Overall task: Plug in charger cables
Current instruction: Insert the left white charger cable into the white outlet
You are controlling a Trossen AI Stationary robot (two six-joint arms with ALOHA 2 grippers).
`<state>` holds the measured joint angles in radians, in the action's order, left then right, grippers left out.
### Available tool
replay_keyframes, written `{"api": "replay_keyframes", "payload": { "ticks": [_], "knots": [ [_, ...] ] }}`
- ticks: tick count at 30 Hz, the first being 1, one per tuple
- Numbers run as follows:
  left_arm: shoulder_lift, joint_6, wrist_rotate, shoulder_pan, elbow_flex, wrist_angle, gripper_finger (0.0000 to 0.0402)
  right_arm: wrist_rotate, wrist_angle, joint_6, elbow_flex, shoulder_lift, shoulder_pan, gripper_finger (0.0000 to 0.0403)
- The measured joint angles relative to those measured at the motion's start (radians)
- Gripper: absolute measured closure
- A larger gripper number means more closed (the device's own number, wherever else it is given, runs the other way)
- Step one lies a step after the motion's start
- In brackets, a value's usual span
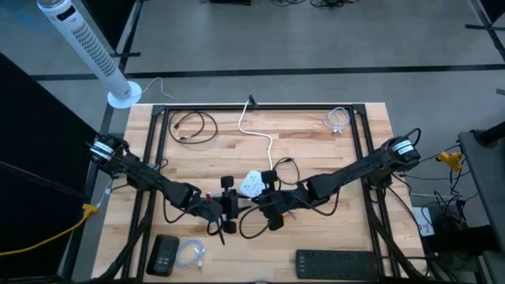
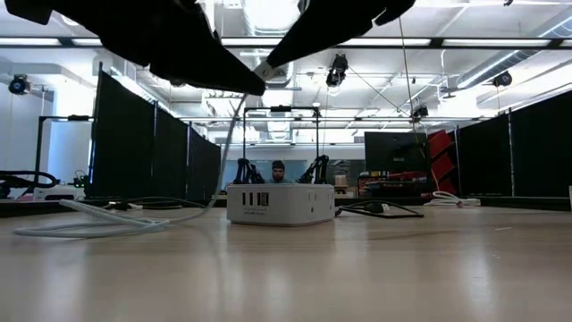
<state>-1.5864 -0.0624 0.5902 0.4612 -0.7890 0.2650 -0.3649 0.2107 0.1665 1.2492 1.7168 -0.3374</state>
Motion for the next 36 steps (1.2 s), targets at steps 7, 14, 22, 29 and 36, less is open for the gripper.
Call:
{"api": "replay_keyframes", "payload": {
  "ticks": [7,14,22,29,36],
  "knots": [
    [0.0,-0.003,0.0,-0.007,0.0,0.031,0.0247,0.038,0.034,-0.003,0.022,0.0,0.0,0.04],
    [-0.042,-0.008,0.001,-0.023,0.0,0.046,0.0271,0.051,0.056,-0.015,0.022,0.0,0.008,0.04],
    [-0.033,0.03,0.013,-0.023,0.0,0.041,0.0318,0.051,0.146,-0.068,0.022,0.002,0.027,0.04],
    [-0.039,0.07,0.01,-0.025,0.0,0.122,0.0319,0.056,0.144,-0.073,0.022,0.002,0.026,0.04],
    [-0.071,0.077,-0.008,-0.029,0.0,0.152,0.0298,0.06,0.133,-0.078,0.022,0.002,0.026,0.04]
  ]
}}
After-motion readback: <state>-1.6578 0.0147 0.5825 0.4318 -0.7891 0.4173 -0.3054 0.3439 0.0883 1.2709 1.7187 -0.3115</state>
